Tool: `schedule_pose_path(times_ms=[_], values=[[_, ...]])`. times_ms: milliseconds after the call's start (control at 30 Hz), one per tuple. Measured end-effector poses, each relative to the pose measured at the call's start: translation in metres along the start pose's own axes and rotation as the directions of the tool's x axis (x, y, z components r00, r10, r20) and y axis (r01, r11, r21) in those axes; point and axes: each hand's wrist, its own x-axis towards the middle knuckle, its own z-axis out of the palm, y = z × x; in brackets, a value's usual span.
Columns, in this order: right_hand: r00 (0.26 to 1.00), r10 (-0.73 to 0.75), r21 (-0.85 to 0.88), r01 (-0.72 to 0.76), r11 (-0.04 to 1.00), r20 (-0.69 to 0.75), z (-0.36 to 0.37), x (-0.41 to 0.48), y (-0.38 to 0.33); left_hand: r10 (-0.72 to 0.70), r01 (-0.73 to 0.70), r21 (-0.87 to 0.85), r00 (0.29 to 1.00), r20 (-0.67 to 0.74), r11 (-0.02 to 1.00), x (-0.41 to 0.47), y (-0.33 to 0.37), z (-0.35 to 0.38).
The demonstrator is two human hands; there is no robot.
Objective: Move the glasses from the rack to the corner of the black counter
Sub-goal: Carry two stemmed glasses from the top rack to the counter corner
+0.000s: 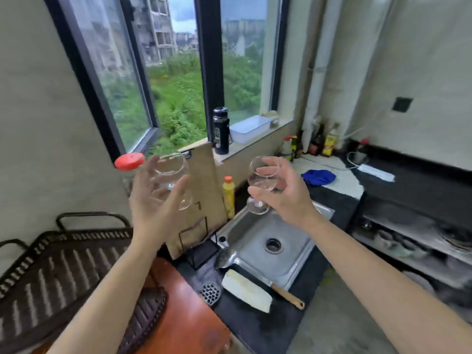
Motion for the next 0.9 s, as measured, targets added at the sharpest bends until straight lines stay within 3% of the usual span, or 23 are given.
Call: schedule_pose_path(times_ms=[200, 333, 633, 900], values=[[0.910, 0.044, -0.112, -0.098, 0.989, -0.411, -0.176, -0.077, 0.022, 0.081, -0.014, -0.187, 0.931, 0.356, 0.982, -0.054, 0.040, 0.184], [0.809, 0.048, -0.135, -0.155, 0.979, -0.586, -0.270, -0.133, 0.034, 0.134, -0.018, -0.232, 0.860, 0.492, 0.972, -0.100, 0.070, 0.294], [0.641, 0.059, -0.161, -0.279, 0.947, -0.765, -0.529, -0.242, 0.080, 0.243, 0.017, -0.346, 0.680, 0.692, 0.938, -0.247, 0.156, 0.568], [0.520, 0.086, -0.141, -0.381, 0.914, -0.850, -0.698, -0.293, 0.126, 0.264, 0.074, -0.360, 0.547, 0.795, 0.930, -0.337, 0.197, 0.736]])
